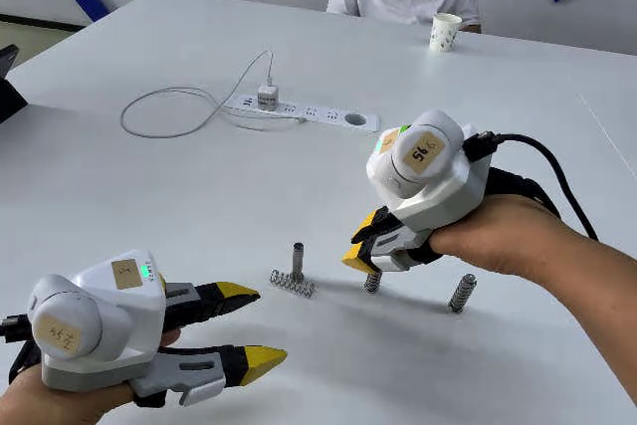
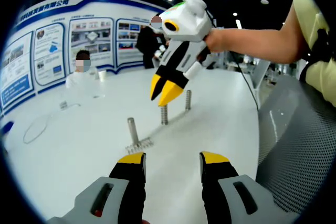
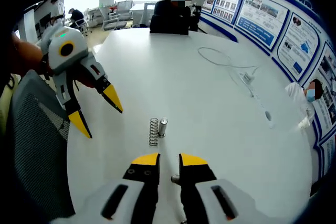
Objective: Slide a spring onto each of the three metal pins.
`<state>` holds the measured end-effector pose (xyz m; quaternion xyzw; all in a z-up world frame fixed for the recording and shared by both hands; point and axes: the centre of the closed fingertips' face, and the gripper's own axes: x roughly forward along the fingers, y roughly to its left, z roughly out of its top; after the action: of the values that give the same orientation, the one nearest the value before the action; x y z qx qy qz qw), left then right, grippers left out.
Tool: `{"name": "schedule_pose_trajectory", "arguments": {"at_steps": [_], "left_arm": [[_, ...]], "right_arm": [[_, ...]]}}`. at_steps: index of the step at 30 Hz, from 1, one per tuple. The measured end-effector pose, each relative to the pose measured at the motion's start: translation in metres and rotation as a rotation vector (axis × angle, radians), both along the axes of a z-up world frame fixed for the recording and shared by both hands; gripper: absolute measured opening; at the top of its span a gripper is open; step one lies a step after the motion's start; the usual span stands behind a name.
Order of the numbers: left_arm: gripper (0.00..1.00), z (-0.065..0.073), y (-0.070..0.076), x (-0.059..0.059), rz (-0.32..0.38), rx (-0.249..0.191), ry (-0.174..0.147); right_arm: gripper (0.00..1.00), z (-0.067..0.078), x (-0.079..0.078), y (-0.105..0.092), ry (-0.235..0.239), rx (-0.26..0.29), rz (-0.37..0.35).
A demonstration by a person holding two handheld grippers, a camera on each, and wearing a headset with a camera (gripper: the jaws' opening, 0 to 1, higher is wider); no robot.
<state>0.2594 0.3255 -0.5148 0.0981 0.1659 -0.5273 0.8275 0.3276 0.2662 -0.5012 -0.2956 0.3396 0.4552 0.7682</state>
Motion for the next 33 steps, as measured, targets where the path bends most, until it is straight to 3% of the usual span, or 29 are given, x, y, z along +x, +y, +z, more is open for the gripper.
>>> {"name": "schedule_pose_trajectory", "arguments": {"at_steps": [7,15,22,33], "left_arm": [[0.42,0.000,0.004,0.001,0.013,-0.002,0.000],[0.42,-0.002,0.005,0.001,0.017,0.000,0.006],[0.42,-0.002,0.006,0.001,0.022,-0.003,0.006],[0.42,-0.004,0.009,0.002,0.031,-0.002,0.012]], "right_arm": [[0.15,-0.021,-0.008,0.019,0.044,0.008,0.028],[0.15,-0.038,-0.005,0.032,0.066,0.009,0.027],[0.15,-0.053,-0.002,0.033,0.085,-0.003,0.007],[0.15,-0.065,0.000,0.033,0.115,-0.005,-0.017]]}}
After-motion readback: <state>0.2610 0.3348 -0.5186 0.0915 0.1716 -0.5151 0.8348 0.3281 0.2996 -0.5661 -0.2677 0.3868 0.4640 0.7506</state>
